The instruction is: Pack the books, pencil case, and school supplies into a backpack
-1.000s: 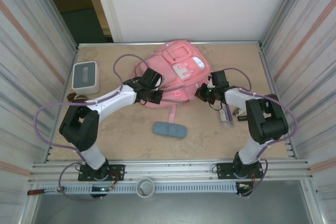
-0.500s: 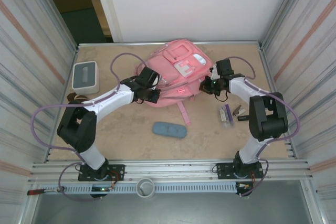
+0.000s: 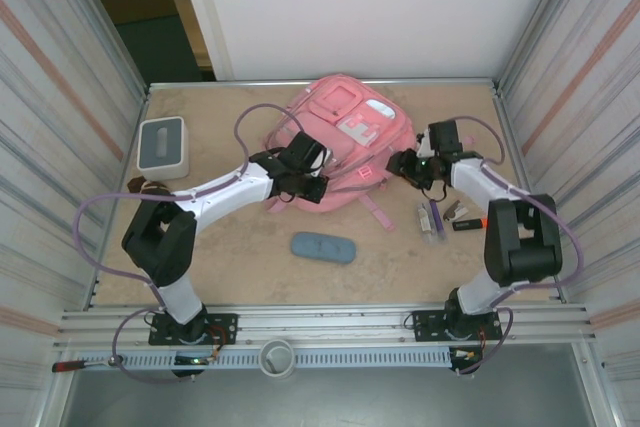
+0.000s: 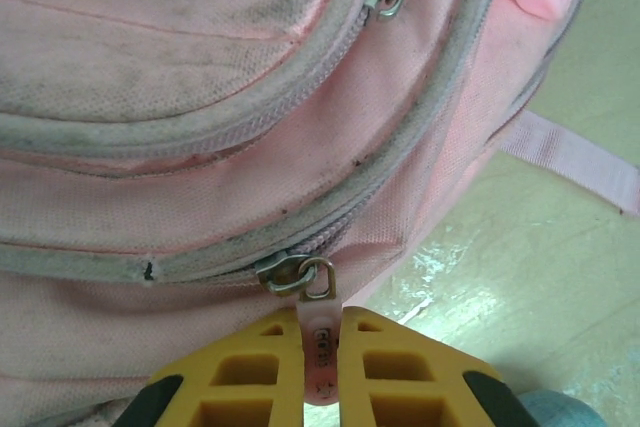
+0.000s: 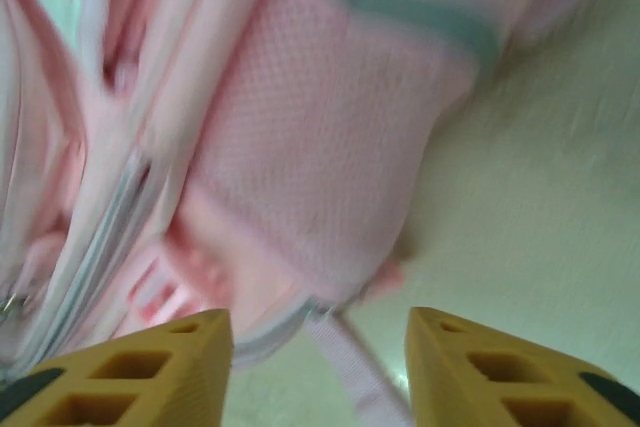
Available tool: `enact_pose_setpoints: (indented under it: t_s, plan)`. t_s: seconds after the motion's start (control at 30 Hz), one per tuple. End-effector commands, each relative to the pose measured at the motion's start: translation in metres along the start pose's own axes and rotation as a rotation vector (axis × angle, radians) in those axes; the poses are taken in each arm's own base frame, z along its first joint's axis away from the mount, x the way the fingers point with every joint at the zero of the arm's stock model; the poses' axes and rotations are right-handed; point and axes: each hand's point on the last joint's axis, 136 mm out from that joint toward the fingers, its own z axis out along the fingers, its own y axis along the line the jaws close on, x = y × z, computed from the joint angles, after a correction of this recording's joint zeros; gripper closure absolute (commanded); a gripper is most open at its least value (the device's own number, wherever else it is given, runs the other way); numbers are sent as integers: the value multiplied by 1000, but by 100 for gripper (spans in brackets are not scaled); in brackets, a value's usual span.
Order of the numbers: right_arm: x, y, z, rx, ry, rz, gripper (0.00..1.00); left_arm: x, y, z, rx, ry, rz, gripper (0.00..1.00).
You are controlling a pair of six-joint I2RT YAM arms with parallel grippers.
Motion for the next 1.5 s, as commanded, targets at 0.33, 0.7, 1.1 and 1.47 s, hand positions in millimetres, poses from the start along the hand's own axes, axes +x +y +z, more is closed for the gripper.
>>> enact_pose_setpoints:
  t_s: [0.33,0.7,1.1,1.47]
  plan:
    - [42,61,43,-137,-25,50,23,-10,-10,-9,36,-31,10,100]
    - [29,39,59,-42,-106,53,57,-6,-6,-12,18,-39,14,100]
    - [15,7,35,56,-143,-22,100,-1,42,-25,-93,-37,-16,100]
    - [3,10,14,25,-54,-138,100,11,70,-37,-111,-25,-61,100]
